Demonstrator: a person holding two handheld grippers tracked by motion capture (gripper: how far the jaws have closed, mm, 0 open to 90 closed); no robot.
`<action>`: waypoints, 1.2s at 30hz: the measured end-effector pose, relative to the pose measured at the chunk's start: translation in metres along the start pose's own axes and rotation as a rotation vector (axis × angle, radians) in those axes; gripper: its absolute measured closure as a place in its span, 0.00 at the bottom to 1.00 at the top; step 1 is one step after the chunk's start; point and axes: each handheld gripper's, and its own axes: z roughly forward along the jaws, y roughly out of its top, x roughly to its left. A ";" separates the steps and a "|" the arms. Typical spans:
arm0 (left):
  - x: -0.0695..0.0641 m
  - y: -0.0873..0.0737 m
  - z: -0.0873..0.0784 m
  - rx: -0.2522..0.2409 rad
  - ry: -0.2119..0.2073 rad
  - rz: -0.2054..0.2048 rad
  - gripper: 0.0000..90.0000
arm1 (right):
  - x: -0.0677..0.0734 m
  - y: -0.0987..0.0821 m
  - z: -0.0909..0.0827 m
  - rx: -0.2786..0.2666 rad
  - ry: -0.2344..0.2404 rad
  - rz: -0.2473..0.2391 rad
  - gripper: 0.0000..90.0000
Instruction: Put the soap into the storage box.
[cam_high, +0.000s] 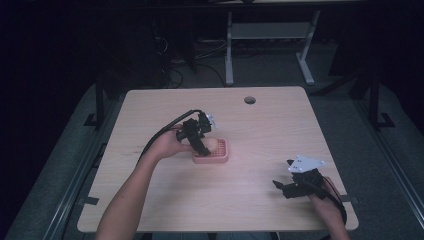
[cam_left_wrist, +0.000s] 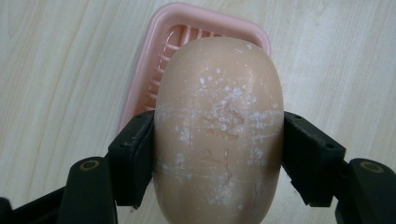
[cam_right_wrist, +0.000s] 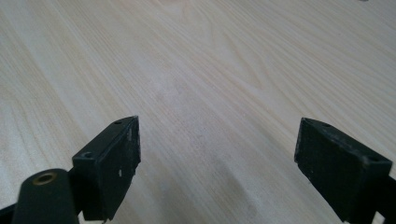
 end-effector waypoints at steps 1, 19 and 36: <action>0.001 0.001 0.001 -0.001 0.004 0.004 0.35 | 0.000 0.000 0.000 0.000 0.000 -0.001 0.15; 0.012 0.007 0.021 -0.005 -0.027 -0.008 0.35 | -0.001 -0.001 0.000 -0.002 0.001 0.005 0.15; 0.015 0.008 0.032 0.022 -0.038 -0.013 0.35 | -0.001 -0.001 0.000 -0.001 0.003 0.000 0.15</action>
